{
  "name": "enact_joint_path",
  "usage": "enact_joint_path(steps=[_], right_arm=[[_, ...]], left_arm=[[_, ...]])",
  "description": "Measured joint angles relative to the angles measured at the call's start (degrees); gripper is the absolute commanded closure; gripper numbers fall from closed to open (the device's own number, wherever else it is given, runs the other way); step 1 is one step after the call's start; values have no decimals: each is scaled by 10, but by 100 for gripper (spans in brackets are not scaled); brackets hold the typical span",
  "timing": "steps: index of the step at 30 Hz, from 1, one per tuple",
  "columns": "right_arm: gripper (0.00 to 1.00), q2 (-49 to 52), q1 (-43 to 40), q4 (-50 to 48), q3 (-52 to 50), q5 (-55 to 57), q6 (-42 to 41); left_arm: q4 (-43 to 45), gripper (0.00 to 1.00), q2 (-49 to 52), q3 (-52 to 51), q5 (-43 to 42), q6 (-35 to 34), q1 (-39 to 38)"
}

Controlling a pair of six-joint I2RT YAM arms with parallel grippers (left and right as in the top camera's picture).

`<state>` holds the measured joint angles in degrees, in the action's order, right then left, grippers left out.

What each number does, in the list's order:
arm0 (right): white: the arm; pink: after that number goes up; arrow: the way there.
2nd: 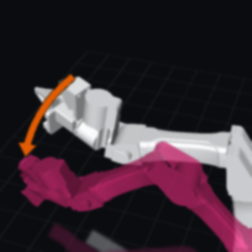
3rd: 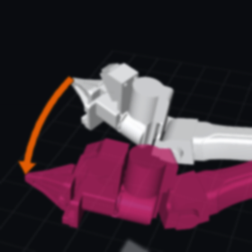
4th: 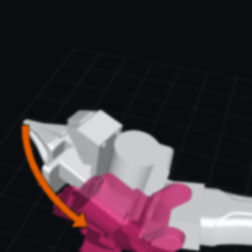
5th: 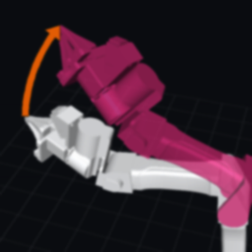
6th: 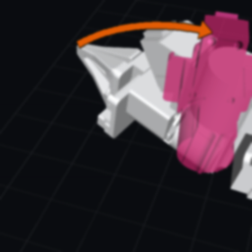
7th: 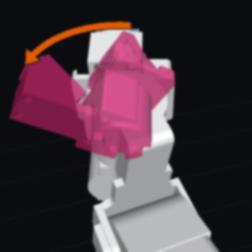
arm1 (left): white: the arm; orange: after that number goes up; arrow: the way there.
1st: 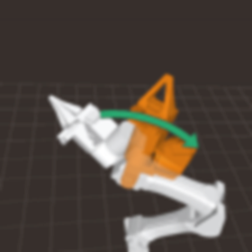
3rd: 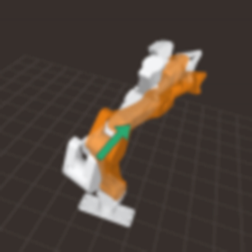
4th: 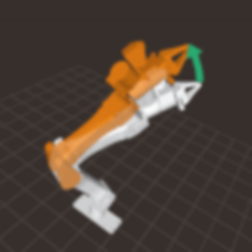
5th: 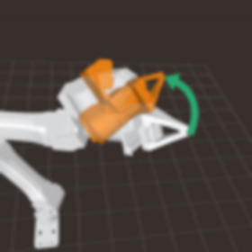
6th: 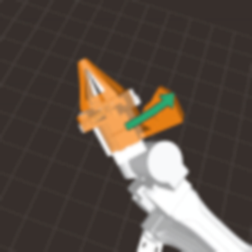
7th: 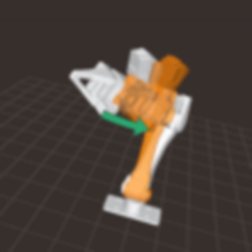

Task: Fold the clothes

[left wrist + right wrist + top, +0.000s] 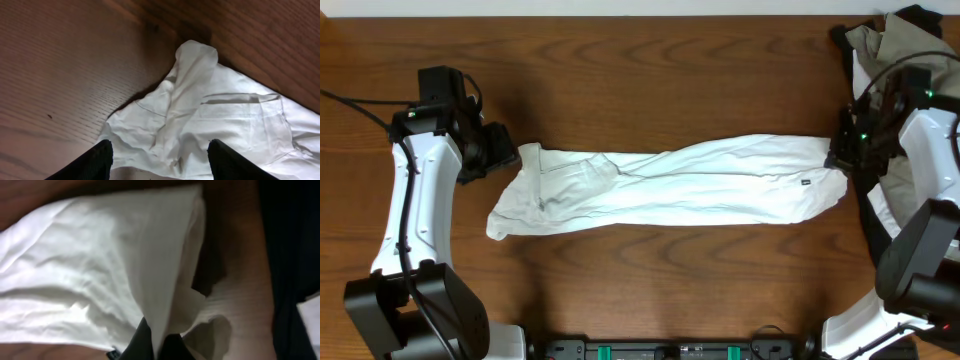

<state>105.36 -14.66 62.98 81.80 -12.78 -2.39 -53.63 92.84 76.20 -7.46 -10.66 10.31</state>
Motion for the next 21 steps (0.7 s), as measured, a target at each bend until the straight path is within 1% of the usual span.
enact_joint_path(steps=[4,9,14,21], right_arm=[[99,0,53,16,0,7,-16],[99,0,139,12,0,9,-56],[99,0,232,-18,0,9,-107],[99,0,338,-64,0,23,-172]], left_arm=[[0,37,0,0,1,0,0],[-2,37,0,0,2,0,0],[-5,37,0,0,2,0,0],[-13,37,0,0,2,0,0]])
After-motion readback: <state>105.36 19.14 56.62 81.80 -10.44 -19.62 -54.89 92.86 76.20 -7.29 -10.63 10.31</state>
